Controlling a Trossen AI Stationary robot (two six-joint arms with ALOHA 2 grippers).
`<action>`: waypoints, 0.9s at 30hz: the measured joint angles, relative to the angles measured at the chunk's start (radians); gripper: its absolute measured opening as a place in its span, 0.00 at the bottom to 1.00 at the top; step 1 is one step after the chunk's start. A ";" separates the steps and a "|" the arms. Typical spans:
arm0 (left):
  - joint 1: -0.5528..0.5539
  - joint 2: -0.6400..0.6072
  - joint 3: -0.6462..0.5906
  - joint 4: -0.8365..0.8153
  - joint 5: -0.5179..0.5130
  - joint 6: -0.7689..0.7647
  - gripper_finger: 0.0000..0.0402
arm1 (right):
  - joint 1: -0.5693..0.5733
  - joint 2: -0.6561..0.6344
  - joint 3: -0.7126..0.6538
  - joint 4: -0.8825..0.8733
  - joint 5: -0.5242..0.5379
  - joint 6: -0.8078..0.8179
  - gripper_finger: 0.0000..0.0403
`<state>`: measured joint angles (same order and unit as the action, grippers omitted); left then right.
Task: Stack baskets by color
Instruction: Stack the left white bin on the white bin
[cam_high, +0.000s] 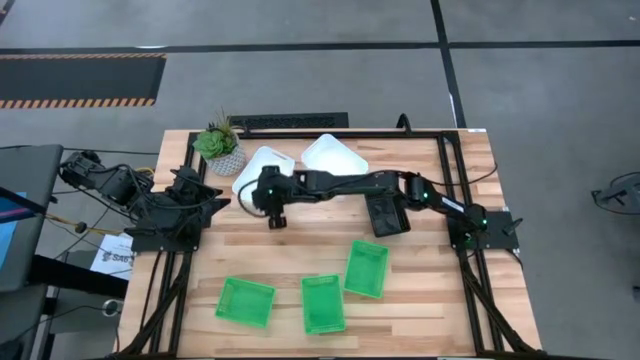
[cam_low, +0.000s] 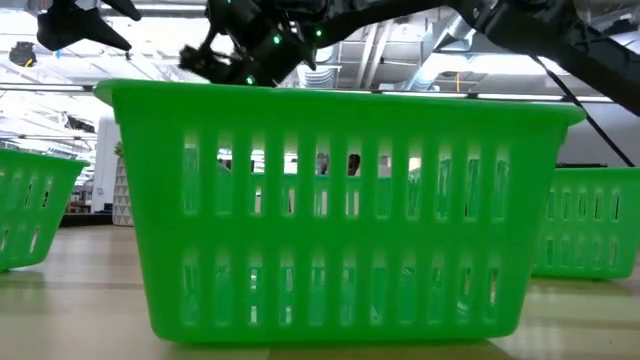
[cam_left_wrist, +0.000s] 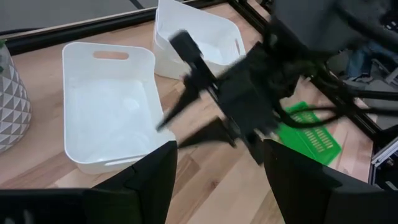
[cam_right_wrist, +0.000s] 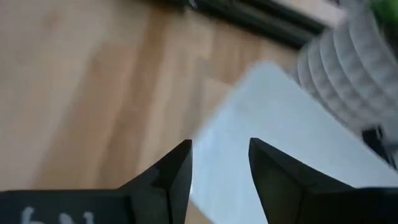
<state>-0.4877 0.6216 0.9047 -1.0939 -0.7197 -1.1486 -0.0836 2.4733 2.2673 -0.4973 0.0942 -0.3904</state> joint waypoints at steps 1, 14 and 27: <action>0.000 0.000 0.000 0.000 0.000 -0.001 0.56 | -0.012 0.000 0.000 -0.016 0.000 0.000 0.45; 0.000 0.000 0.000 0.000 -0.001 -0.007 0.56 | -0.105 0.002 -0.029 -0.156 -0.097 0.031 0.44; 0.000 0.000 0.000 0.000 0.000 -0.005 0.56 | -0.057 0.002 -0.099 -0.147 -0.095 0.101 0.44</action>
<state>-0.4875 0.6216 0.9047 -1.0943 -0.7193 -1.1532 -0.1409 2.4748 2.1681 -0.6448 -0.0006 -0.2895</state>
